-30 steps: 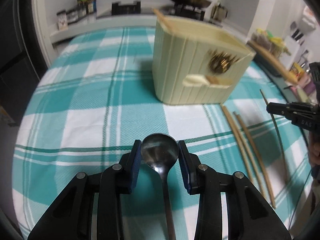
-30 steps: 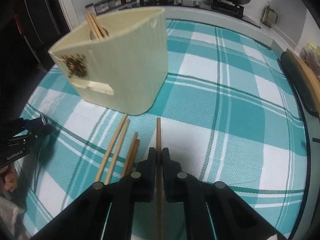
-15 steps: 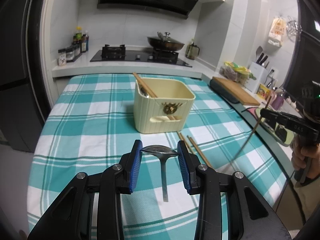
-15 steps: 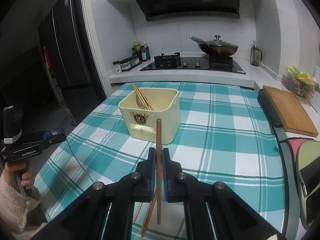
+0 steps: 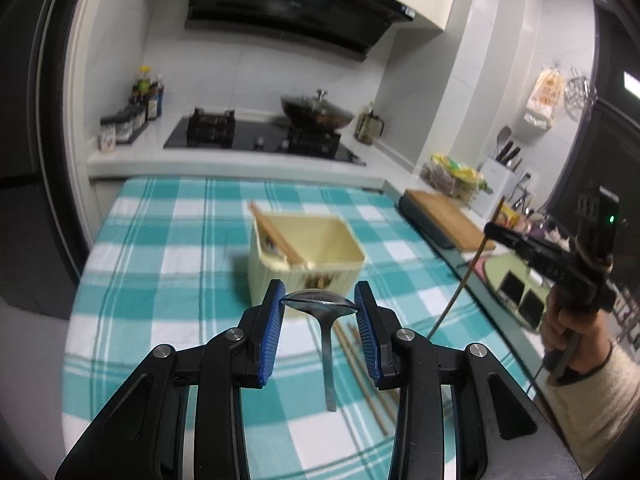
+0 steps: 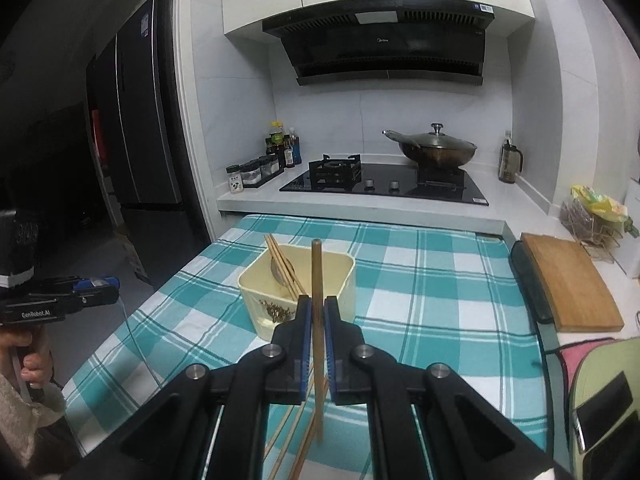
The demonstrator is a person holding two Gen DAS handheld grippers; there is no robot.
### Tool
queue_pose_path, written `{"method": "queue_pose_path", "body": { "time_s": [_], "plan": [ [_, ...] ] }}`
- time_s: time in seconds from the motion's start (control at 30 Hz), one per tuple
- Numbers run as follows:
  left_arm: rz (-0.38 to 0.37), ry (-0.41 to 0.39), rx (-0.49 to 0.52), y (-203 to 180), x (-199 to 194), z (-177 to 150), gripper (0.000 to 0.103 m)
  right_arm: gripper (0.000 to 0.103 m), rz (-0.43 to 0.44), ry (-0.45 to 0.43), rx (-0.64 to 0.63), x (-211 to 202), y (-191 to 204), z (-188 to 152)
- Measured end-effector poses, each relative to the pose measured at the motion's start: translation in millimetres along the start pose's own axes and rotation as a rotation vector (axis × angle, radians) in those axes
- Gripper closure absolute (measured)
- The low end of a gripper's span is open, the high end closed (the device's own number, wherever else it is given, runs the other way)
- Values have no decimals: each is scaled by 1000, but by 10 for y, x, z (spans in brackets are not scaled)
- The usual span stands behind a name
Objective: Organize utensils
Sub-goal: 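Lift the spoon and chopstick upright and carry both over the cream holder, then open both tools to drop the spoon and chopstick into the holder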
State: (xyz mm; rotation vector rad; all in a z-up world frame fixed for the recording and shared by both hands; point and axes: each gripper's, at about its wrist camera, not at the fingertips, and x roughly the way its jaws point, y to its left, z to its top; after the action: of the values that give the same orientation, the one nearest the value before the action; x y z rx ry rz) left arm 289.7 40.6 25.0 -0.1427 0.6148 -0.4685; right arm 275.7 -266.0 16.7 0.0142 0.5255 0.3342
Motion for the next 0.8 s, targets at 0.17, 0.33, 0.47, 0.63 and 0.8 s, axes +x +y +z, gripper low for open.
{"method": "queue_pose_path", "body": {
  "time_s": [0.17,0.33,0.47,0.63,0.8],
  "plan": [
    [63,-122,61,-128,74,691,67,97,-7,-90,-41,111,39,520],
    [140,-200,73,-103,519,1082,67,97,6,-201,-55,313,138,902],
    [179,-144,38,71,1078,1027,67,97,10,-232,-40,660,156,912],
    [202,27,10,299,1746,691,67,97,24,-56,-23,1381,92,617],
    [205,172,-28,398,2185,443,66,96,68,167,14,1996,41,313]
  ]
}}
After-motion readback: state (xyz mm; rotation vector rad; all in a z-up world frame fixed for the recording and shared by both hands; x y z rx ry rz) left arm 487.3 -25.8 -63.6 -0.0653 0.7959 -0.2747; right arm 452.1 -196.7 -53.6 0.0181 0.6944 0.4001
